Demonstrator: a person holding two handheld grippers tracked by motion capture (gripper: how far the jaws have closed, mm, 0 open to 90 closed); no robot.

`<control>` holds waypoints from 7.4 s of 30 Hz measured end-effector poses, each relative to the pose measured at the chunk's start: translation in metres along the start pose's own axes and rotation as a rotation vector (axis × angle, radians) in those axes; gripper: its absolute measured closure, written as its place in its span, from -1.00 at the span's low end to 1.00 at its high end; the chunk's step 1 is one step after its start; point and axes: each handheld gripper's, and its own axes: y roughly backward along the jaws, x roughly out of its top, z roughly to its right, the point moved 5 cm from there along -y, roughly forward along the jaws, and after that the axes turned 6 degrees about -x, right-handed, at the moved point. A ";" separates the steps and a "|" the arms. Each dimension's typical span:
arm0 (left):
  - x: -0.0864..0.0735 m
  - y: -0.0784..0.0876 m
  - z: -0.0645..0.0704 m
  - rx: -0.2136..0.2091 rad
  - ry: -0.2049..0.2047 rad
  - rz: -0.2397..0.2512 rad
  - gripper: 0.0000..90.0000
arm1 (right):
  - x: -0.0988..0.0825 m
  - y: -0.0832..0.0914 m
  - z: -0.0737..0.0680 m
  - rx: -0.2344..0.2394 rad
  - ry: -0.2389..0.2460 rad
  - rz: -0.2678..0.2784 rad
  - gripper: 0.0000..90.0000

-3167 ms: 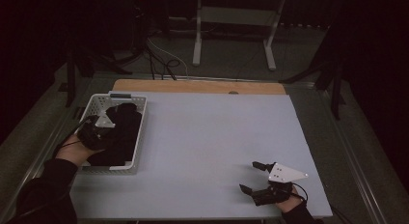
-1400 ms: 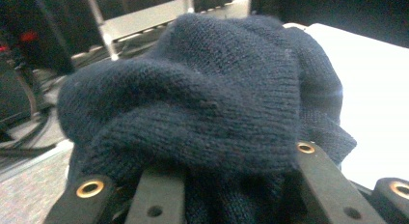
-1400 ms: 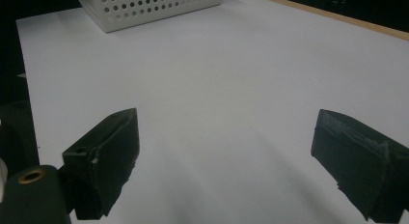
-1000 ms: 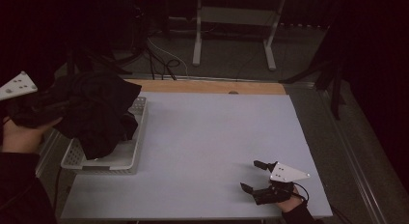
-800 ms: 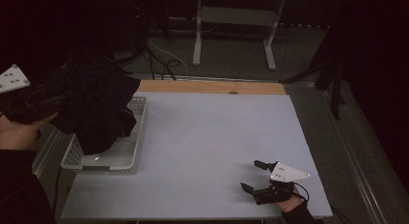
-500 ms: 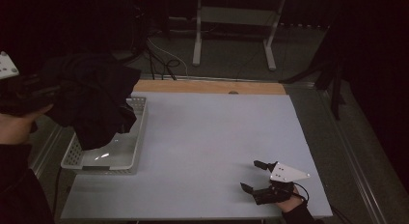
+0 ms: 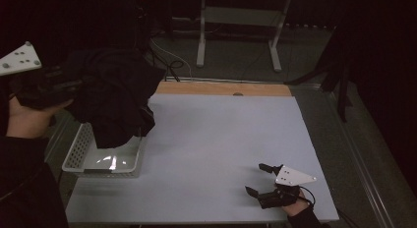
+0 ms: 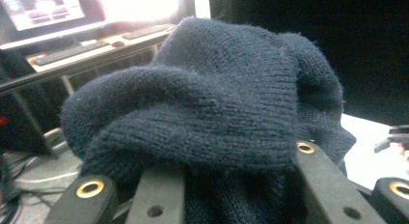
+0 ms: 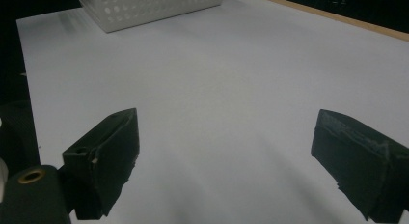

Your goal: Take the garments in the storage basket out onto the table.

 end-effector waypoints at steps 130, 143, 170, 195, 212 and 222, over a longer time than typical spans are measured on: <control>-0.132 -0.241 0.145 -0.323 0.113 -0.290 -1.00 | 0.002 0.003 0.003 -0.018 -0.013 0.023 -0.78; -0.162 -0.213 0.159 -0.345 0.116 -0.309 -1.00 | 0.001 0.002 0.003 -0.021 -0.009 0.017 -0.78; -0.230 -0.168 0.186 -0.407 0.084 -0.421 -1.00 | 0.001 0.002 0.000 -0.014 0.006 0.013 -0.78; -0.268 -0.109 0.183 -0.439 0.106 -0.518 -1.00 | 0.001 0.002 -0.002 -0.012 0.015 0.009 -0.78; -0.276 -0.085 0.173 -0.419 0.152 -0.496 -1.00 | 0.000 0.003 -0.002 -0.016 0.015 0.004 -0.78; -0.275 -0.089 0.174 -0.424 0.147 -0.487 -1.00 | -0.003 0.000 -0.001 -0.012 0.017 -0.010 -0.78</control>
